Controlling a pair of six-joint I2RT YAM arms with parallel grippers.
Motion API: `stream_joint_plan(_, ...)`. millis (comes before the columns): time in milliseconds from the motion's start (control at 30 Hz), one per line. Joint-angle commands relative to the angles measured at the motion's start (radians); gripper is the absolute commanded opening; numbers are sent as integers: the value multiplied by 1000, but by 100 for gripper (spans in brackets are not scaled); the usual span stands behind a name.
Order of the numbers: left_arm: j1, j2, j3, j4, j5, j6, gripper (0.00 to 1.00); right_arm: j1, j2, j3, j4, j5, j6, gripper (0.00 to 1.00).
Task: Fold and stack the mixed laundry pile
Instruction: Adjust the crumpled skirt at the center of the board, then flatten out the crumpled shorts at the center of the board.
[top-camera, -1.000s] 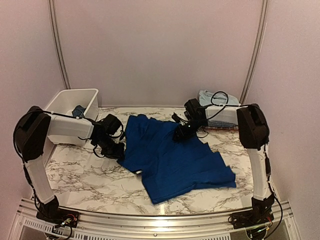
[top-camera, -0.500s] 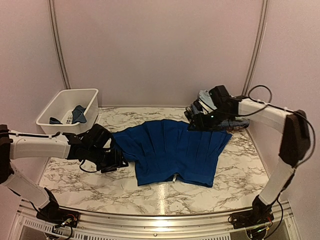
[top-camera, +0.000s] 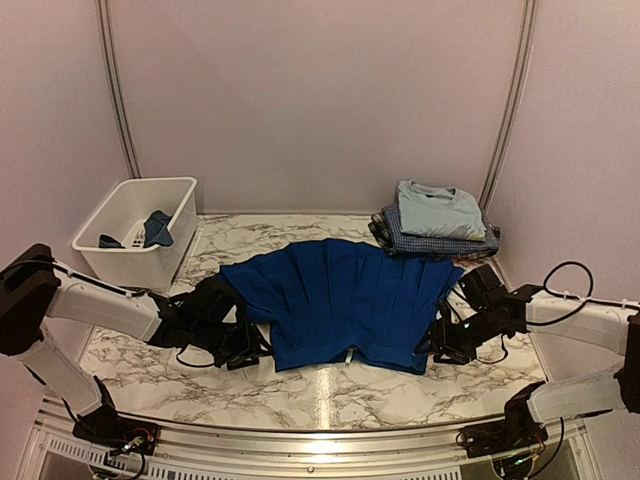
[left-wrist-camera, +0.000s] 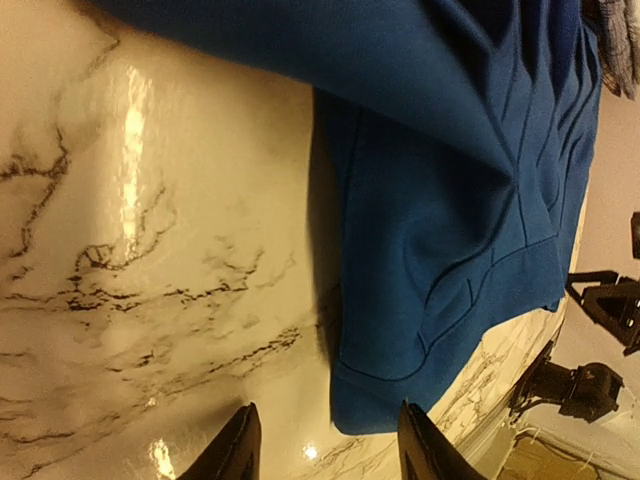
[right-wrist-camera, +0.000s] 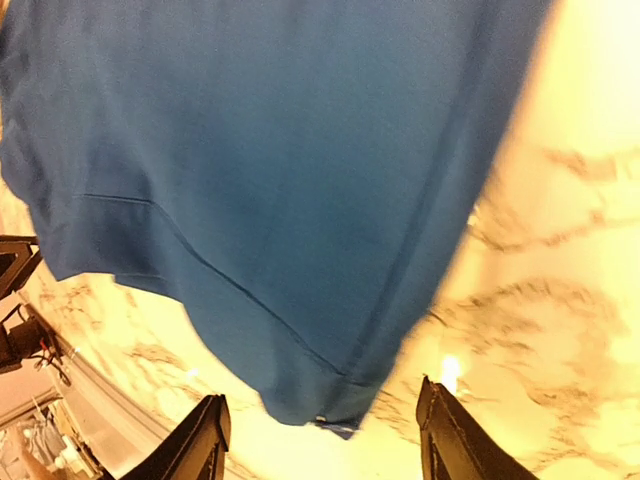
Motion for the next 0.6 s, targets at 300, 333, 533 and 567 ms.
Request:
stream_joint_plan(300,-70,154,35,67,-7,-33,45,-5,37,-163,220,-2,124,57)
stream_joint_plan(333,-74,165,41,66,-5,-32,44,-5,40,-172,242,-10,130,56)
stream_joint_plan(533,-84,201,65,85,-3,-19,27,-4,88,-180,326,-54,124,39)
stream_joint_plan(567,-84,198,74,85,-5,-10,20,-5,90,-173,338,-65,121,31)
